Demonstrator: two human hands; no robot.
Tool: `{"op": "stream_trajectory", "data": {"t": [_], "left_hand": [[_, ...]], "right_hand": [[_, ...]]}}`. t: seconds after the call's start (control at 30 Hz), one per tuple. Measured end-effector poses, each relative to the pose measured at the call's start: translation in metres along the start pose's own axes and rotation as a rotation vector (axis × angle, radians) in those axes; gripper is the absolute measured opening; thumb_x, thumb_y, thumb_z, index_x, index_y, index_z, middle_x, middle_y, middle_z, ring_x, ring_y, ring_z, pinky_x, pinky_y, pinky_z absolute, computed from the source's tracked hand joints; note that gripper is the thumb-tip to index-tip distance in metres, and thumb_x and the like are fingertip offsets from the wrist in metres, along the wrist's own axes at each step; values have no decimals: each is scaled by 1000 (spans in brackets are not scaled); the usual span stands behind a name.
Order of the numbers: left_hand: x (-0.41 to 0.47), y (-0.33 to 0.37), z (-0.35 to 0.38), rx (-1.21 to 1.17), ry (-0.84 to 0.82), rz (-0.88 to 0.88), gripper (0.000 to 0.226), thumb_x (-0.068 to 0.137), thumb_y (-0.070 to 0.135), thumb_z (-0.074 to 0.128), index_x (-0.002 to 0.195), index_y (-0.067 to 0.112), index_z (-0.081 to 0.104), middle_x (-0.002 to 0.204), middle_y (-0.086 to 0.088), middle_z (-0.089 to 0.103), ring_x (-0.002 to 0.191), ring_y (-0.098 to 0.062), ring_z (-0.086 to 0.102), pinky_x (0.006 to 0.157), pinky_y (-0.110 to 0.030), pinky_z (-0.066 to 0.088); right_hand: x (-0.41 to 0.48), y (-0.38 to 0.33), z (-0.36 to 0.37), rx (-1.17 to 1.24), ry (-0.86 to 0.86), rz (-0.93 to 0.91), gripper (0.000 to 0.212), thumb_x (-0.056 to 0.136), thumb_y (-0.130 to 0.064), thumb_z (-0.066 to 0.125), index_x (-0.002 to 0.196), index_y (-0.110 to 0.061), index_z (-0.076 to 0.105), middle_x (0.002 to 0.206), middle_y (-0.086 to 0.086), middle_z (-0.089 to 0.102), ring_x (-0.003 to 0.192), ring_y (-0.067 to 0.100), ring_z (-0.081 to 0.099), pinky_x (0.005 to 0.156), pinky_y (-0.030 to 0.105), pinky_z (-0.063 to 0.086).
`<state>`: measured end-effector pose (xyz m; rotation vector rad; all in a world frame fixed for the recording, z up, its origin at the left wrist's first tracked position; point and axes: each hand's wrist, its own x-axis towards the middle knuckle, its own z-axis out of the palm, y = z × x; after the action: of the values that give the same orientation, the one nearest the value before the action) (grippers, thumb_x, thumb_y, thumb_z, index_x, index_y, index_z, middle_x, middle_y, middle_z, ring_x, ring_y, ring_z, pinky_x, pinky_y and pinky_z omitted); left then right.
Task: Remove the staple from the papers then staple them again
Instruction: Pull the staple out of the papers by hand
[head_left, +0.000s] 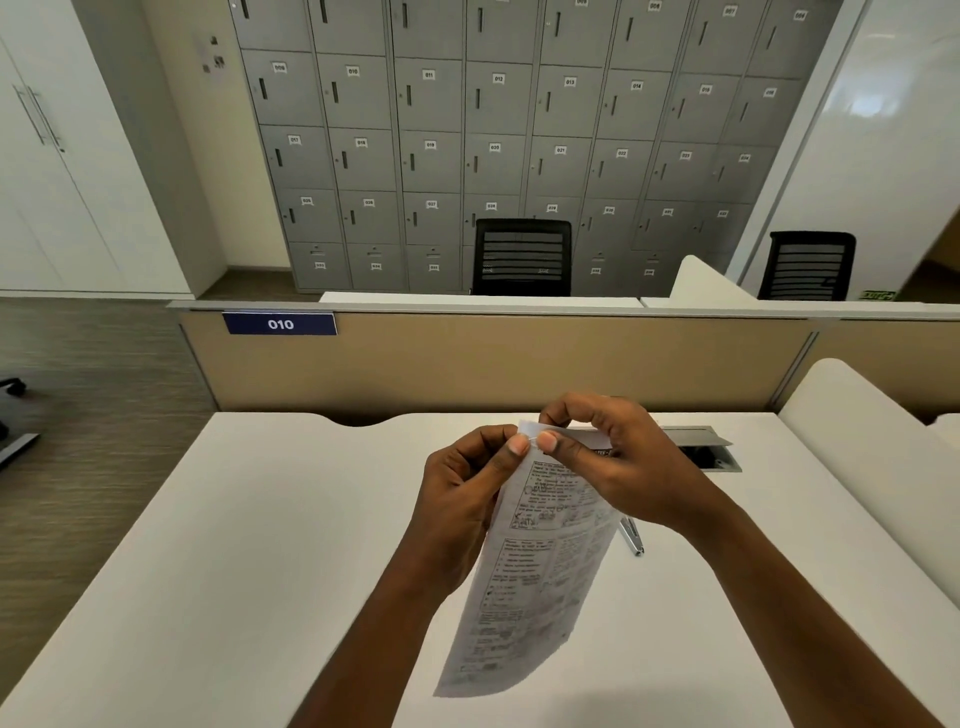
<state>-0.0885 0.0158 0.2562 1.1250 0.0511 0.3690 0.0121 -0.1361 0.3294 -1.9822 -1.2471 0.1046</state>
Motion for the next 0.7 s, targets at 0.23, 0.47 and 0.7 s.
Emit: {"op": "stream_trajectory", "data": {"t": [0.23,0.47,0.7], "left_hand": [[-3,-3,9,149,42,90,33,89,44,76,112,20,79,105,-10,81,97,-30,78,81,-32,63],[-3,-3,14,271,106,172,20,98,34,69,111,23,80,105,-6,82,97,-28,78,84,-36,62],[-2,-2,19,367,151,248,18,99,31,69,111,23,80,103,-1,82,99,-22,78,89,-38,63]], "right_hand": [[-1,8,-1,17,105,-32,16,93,-34,65,91,-18,68,85,-9,72,81,14,69,76,46,57],[-9,12,9,-450,474,-283,17,86,-26,73,101,-16,72,104,-1,72,99,16,63,99,49,38],[-9,12,10,-719,482,-437,18,91,-30,65,92,-15,76,97,5,72,94,24,64,96,49,32]]}}
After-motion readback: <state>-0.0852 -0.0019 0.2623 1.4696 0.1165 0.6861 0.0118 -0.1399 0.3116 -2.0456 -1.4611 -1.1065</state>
